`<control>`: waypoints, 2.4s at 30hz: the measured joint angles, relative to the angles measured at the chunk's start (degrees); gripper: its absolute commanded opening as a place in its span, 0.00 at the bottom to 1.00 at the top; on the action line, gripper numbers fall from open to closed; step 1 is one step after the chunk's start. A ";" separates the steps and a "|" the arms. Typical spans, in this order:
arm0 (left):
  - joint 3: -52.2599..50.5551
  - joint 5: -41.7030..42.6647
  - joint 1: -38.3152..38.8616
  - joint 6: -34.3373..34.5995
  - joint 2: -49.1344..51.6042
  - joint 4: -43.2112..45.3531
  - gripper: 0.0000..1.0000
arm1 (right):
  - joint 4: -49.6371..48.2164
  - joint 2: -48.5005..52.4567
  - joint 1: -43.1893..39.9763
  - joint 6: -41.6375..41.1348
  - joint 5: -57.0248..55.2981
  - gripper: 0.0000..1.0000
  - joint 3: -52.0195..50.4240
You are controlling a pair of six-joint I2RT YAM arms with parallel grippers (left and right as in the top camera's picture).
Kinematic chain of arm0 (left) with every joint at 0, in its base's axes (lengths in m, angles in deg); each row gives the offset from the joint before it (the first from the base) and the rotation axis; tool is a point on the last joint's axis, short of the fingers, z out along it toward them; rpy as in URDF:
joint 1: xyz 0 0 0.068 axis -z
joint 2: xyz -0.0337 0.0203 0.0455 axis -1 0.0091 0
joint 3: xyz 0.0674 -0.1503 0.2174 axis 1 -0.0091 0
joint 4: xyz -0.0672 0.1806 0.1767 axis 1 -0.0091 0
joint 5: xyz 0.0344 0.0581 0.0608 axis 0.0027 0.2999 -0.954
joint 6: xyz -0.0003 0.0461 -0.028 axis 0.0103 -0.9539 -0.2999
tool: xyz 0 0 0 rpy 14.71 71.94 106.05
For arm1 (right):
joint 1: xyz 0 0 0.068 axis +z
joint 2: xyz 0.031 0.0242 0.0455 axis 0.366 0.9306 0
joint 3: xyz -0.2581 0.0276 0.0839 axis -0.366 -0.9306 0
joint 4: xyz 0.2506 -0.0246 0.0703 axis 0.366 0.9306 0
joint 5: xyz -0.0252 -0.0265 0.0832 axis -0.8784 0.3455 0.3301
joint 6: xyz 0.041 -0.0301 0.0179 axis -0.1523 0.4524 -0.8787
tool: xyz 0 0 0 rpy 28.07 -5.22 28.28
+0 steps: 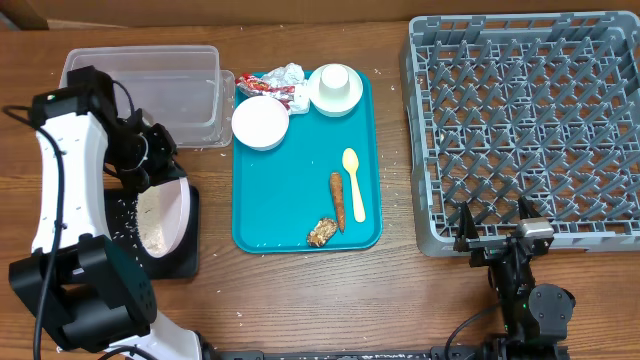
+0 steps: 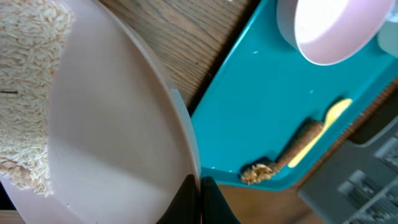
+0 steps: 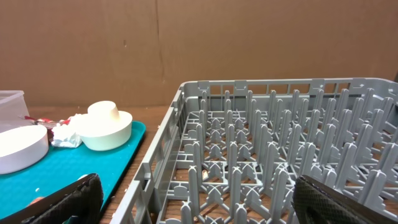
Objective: Sort waste into correct bins and load items into the dishwasher
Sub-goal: 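Tilt the plate with the left gripper to pour rice onto the black tray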
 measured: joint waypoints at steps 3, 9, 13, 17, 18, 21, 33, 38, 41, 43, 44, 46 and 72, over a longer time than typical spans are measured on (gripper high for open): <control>0.00 2.23 -1.51 -1.36 0.00 -0.76 0.04 | -0.02 0.00 0.02 0.00 0.02 1.00 0.00; 0.00 5.55 -4.24 -4.59 0.00 -2.64 0.04 | 0.02 0.00 0.00 0.02 -0.02 1.00 0.00; 0.00 6.97 -6.60 -6.25 0.00 -3.74 0.04 | 0.00 0.00 0.00 0.02 -0.02 1.00 0.00; -0.02 9.84 -10.03 -9.46 0.00 -5.09 0.04 | -0.04 0.00 0.02 0.02 0.00 1.00 0.00; -0.02 10.69 -10.86 -10.38 0.00 -5.25 0.04 | 0.02 0.00 0.00 0.02 0.00 1.00 0.00; -0.02 13.38 -13.64 -13.11 0.00 -5.44 0.04 | 0.02 0.00 0.00 0.00 0.00 1.00 0.00; -0.02 21.99 -20.96 -22.73 0.00 -8.61 0.04 | 0.00 0.00 0.00 0.02 0.00 1.00 0.00; -0.02 24.04 -21.92 -24.76 0.00 -9.68 0.04 | 0.00 0.00 0.02 0.00 0.00 1.00 0.00; -0.02 25.14 -21.99 -25.70 0.00 -10.64 0.04 | -0.02 0.00 0.00 0.02 0.00 1.00 0.00; -0.02 26.10 -21.99 -26.45 0.00 -10.95 0.04 | 0.02 0.00 0.00 0.00 0.00 1.00 0.00; -0.02 26.43 -21.99 -26.82 0.00 -10.84 0.04 | 0.00 0.00 0.00 0.00 0.02 1.00 0.00; -0.02 27.26 -21.99 -27.28 0.00 -11.87 0.04 | 0.02 0.00 0.00 0.02 0.00 1.00 0.00; -0.02 31.36 -21.99 -31.63 -0.07 -12.59 0.04 | -0.04 0.00 0.00 0.00 0.00 1.00 0.00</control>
